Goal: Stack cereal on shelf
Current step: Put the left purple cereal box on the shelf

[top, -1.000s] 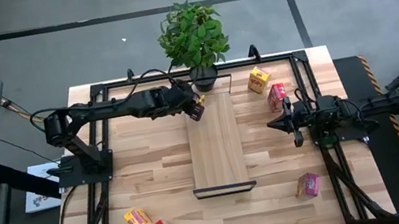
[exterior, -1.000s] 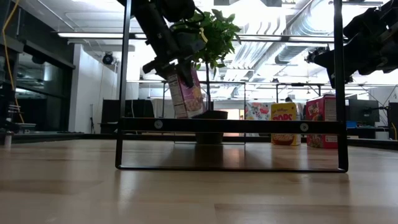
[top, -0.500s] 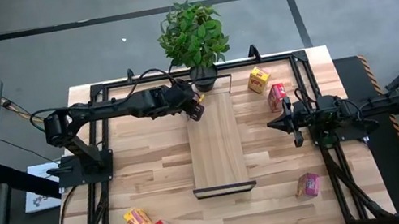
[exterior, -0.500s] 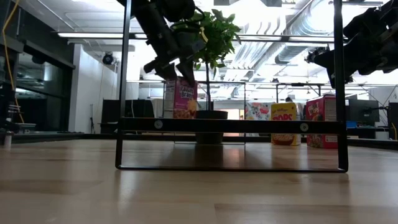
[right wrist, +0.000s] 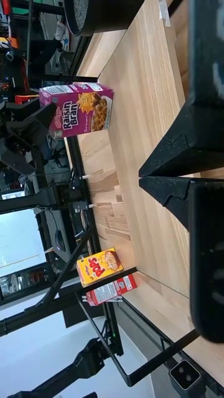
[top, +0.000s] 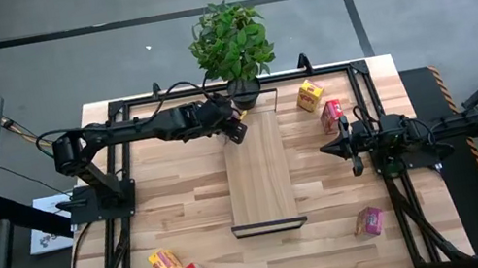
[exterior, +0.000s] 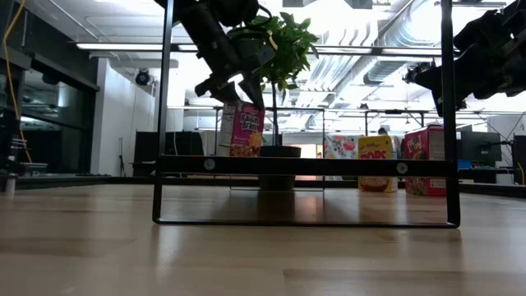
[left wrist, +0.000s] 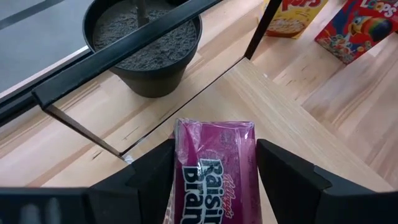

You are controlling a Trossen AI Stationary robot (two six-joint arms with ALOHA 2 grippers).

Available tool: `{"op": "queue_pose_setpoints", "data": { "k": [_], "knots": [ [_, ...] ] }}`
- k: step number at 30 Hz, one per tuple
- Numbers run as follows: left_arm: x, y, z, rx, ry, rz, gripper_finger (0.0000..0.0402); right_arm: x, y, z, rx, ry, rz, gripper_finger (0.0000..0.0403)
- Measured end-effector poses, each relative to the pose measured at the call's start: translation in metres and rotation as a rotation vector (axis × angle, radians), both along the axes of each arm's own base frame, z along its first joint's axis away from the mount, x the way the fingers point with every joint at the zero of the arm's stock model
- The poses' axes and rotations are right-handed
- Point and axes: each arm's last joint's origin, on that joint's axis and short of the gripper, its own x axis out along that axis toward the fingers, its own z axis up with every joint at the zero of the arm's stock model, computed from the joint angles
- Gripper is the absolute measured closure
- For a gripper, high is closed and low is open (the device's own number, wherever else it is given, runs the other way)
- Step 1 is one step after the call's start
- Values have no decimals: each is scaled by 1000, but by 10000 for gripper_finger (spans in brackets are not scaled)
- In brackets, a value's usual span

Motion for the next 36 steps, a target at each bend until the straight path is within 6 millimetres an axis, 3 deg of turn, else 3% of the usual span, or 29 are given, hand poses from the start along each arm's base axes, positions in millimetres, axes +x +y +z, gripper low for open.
{"op": "queue_pose_setpoints", "data": {
  "k": [11,18,28,36],
  "knots": [
    [-6,3,9,26,1,7,187,0,0,0,0,0,0,402],
    [-19,2,33,60,-66,25,187,0,0,0,0,0,-1,402],
    [-50,-12,69,155,-45,-108,187,0,0,0,0,0,-1,402],
    [-79,-27,80,159,65,-150,187,0,0,0,0,0,0,402]
  ]
}}
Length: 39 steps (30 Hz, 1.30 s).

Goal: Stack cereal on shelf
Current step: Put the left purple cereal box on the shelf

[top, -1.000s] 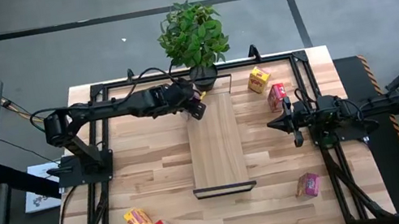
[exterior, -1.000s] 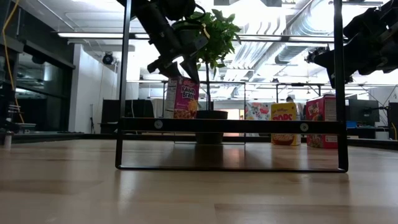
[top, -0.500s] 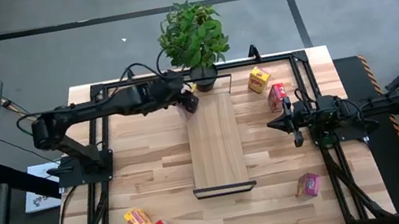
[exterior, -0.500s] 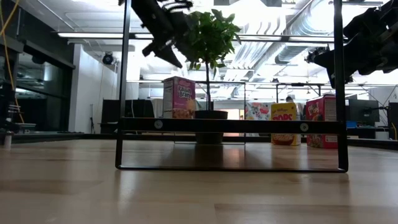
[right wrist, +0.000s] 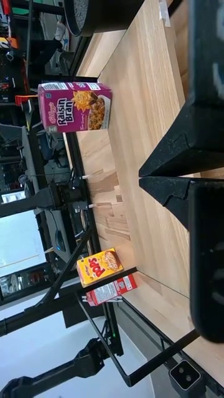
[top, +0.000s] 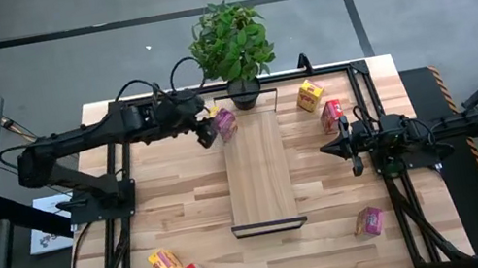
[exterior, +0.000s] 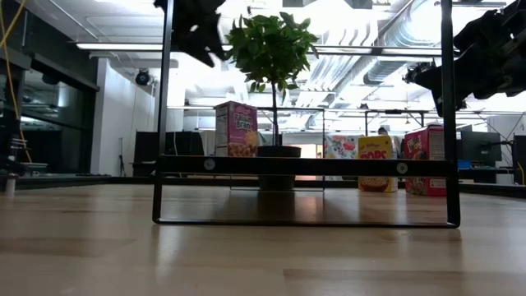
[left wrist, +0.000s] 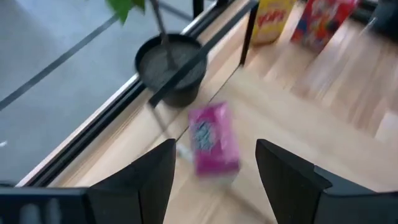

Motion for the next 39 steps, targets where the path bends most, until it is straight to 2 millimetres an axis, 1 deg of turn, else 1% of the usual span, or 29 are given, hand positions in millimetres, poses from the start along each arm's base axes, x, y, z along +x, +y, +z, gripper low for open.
{"op": "queue_pose_setpoints", "data": {
  "k": [3,5,7,10,14,19,23,25,27,29,31,34,35,36,39],
  "knots": [
    [-9,-5,-3,34,60,43,187,0,0,0,0,0,0,402],
    [-15,-8,-12,63,72,84,187,0,0,0,0,0,0,402],
    [-20,-11,-25,91,71,106,187,0,0,0,0,0,0,402],
    [-28,-14,-50,102,49,109,187,0,0,0,0,0,0,402],
    [-36,-14,-76,103,-45,112,187,0,0,0,0,0,0,402],
    [-44,-10,-89,94,-161,153,187,0,0,0,0,0,0,402],
    [-46,-7,-97,63,-192,112,188,0,0,0,0,0,0,402],
    [-47,-5,-102,60,-197,125,193,0,0,0,0,0,0,402],
    [-45,-2,-108,67,-202,145,208,0,0,0,0,0,0,402],
    [-45,1,-117,57,-177,170,236,0,0,0,0,0,0,402],
    [-43,3,-126,51,-155,182,279,0,0,0,0,0,0,402],
    [-38,8,-136,34,-148,202,365,0,0,0,0,0,0,402],
    [-35,9,-140,29,-150,203,383,0,0,0,0,0,0,402],
    [-33,10,-144,25,-151,201,389,0,0,0,0,0,0,402],
    [-24,14,-152,23,-166,201,390,0,0,0,0,0,0,402]
  ]
}}
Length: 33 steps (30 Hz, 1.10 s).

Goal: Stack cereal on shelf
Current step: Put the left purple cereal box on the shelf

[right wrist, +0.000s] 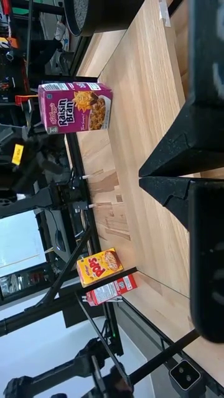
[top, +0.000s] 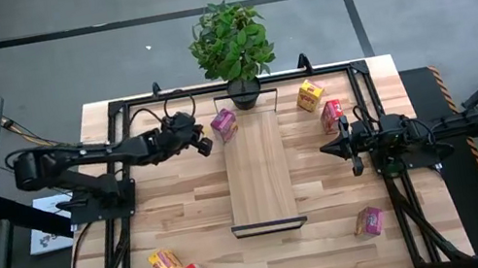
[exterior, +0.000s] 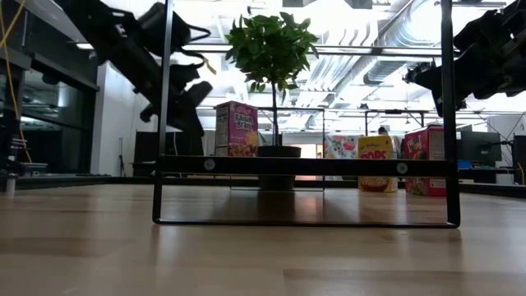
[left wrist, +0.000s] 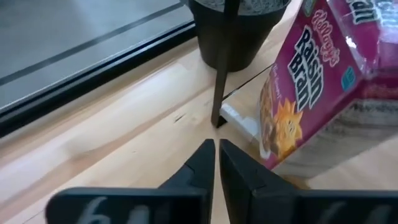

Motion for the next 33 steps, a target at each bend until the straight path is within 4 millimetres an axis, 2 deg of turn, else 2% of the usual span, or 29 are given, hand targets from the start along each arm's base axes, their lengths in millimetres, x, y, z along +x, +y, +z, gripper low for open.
{"op": "queue_pose_setpoints", "data": {
  "k": [5,11,21,33],
  "knots": [
    [11,2,-11,-15,-27,-26,398,0,0,0,0,0,0,402],
    [15,0,-16,-54,-36,-45,401,0,0,0,0,0,0,402],
    [22,-12,-12,-66,-107,-83,401,0,0,0,0,0,0,402],
    [25,-13,-9,-104,-173,-125,401,0,0,0,0,0,0,402]
  ]
}}
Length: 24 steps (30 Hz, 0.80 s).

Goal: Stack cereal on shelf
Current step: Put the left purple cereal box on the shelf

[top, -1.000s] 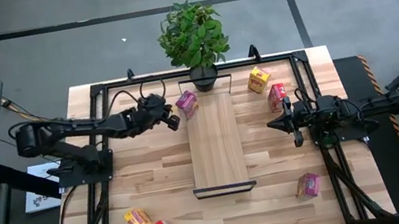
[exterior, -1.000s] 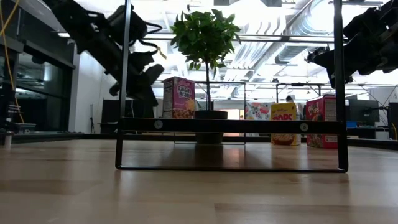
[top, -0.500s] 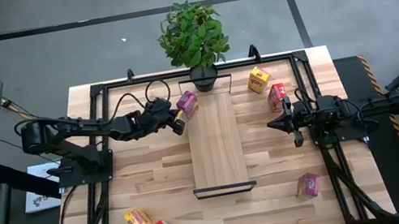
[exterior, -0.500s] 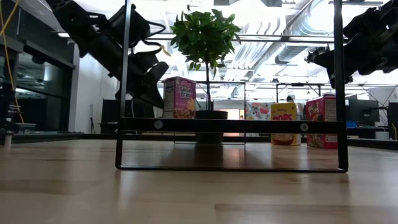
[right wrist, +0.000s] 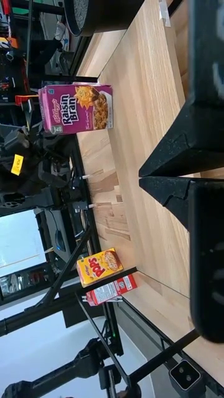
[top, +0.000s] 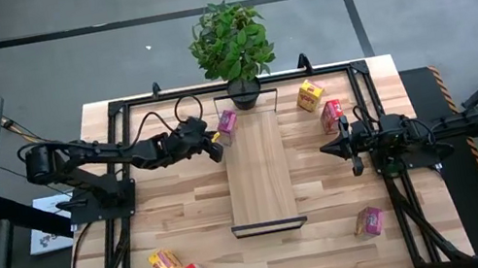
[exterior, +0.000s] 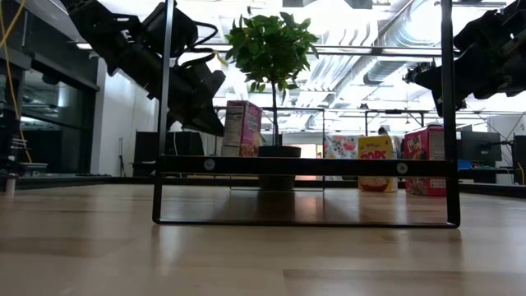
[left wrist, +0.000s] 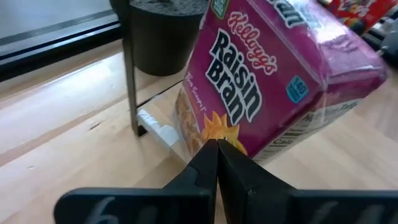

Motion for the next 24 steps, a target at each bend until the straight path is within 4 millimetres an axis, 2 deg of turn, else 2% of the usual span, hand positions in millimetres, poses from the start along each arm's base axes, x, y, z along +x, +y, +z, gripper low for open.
{"op": "queue_pose_setpoints", "data": {
  "k": [15,24],
  "knots": [
    [3,-8,1,-72,-41,-42,401,0,0,0,0,0,0,402],
    [3,-11,0,-46,-19,-64,401,0,0,0,0,0,0,402]
  ]
}}
